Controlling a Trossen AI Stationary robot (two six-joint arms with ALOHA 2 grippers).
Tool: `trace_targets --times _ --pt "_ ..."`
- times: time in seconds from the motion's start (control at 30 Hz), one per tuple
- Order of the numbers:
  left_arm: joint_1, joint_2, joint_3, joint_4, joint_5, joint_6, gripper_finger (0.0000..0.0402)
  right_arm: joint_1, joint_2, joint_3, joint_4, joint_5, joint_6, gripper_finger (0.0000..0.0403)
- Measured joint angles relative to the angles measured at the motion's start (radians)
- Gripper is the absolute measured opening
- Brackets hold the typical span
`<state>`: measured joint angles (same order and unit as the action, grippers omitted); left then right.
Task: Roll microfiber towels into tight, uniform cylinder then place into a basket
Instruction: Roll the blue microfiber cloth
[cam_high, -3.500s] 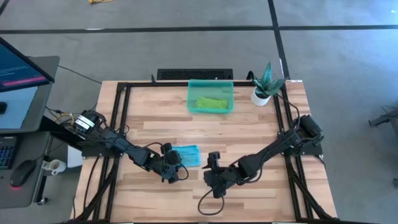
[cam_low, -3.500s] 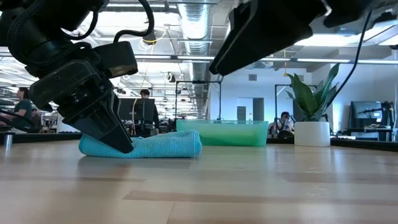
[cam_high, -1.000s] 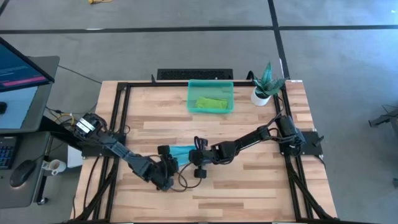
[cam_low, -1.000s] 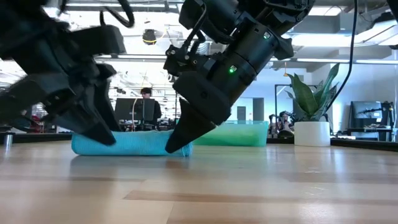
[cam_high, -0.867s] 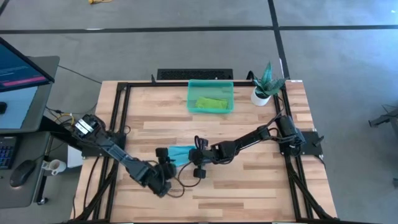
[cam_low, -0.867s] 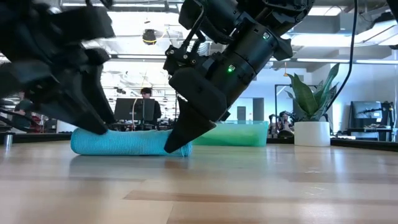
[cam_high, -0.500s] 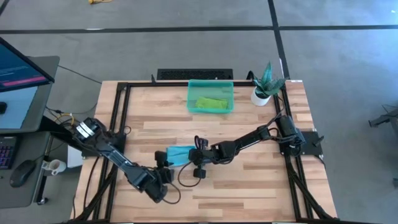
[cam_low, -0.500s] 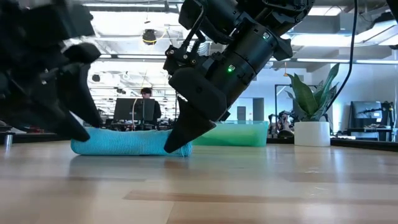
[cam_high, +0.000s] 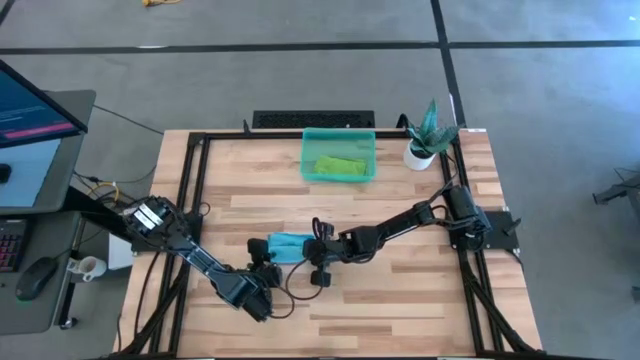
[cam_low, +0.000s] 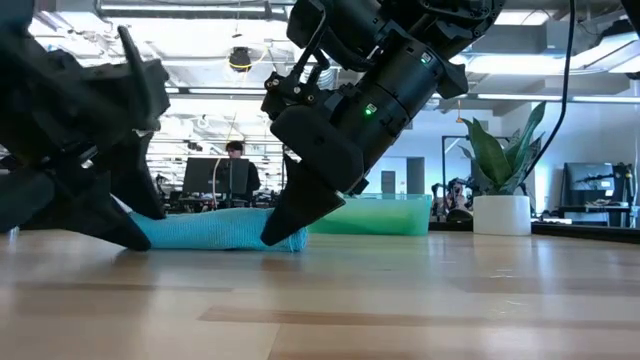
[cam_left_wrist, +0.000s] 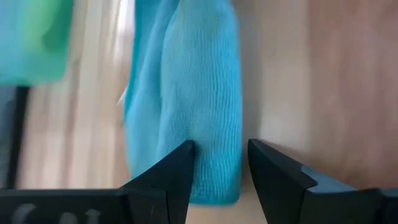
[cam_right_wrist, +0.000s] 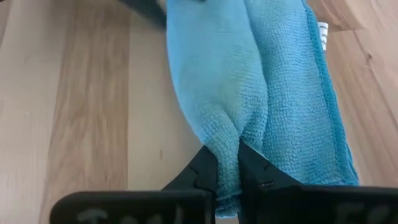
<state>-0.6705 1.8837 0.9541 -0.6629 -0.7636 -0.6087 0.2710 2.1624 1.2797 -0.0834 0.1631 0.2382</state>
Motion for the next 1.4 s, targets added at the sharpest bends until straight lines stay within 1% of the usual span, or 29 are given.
trace_targets --times 0.1,0.2,0.43,0.6,0.8,0.9,0.97,1.03,1.1,1.23,1.3,1.37,1.4 --pt "-0.019 0.004 0.045 -0.103 -0.01 -0.005 0.0149 0.0 0.0 0.0 0.0 0.0 0.0 0.0043" --pt "-0.034 0.003 0.088 -0.126 -0.027 -0.004 0.0149 0.0 0.0 0.0 0.0 0.0 0.0 0.0043" --pt "-0.023 0.002 0.069 -0.138 -0.035 -0.032 0.0149 0.0 0.0 0.0 0.0 -0.009 0.0 0.0043" --pt "0.001 0.001 0.025 -0.087 0.0 -0.055 0.0149 0.0 0.0 0.0 0.0 -0.009 0.0 0.0043" --pt "0.028 -0.006 -0.032 0.028 -0.013 -0.037 0.0149 0.0 0.0 0.0 0.0 -0.009 -0.001 0.0043" --pt "0.041 -0.006 -0.041 0.043 -0.005 -0.086 0.0148 0.0 0.0 0.0 0.0 -0.009 -0.001 0.0043" --pt "0.052 -0.006 -0.04 0.04 0.027 -0.115 0.0142 0.001 0.0 0.0 -0.001 -0.009 -0.001 0.0043" --pt "0.062 -0.008 -0.038 0.039 0.064 -0.123 0.0124 0.004 0.0 0.0 -0.001 -0.01 -0.002 0.0043" --pt "0.068 -0.008 -0.025 0.025 0.108 -0.106 0.0095 0.008 -0.008 0.0 -0.01 -0.032 -0.002 0.0043" --pt "0.073 -0.008 0.044 -0.06 0.227 -0.093 0.0022 0.026 -0.032 -0.001 -0.028 -0.144 0.007 0.0043" --pt "0.072 -0.009 0.097 -0.089 0.32 -0.091 0.0013 0.04 -0.047 -0.004 -0.032 -0.19 0.044 0.0043" --pt "0.07 -0.011 0.155 -0.101 0.423 -0.066 0.0017 0.056 -0.059 -0.005 -0.034 -0.243 0.104 0.0043" --pt "0.07 -0.01 0.188 -0.098 0.492 -0.06 0.002 0.064 -0.064 -0.006 -0.038 -0.28 0.143 0.0043"
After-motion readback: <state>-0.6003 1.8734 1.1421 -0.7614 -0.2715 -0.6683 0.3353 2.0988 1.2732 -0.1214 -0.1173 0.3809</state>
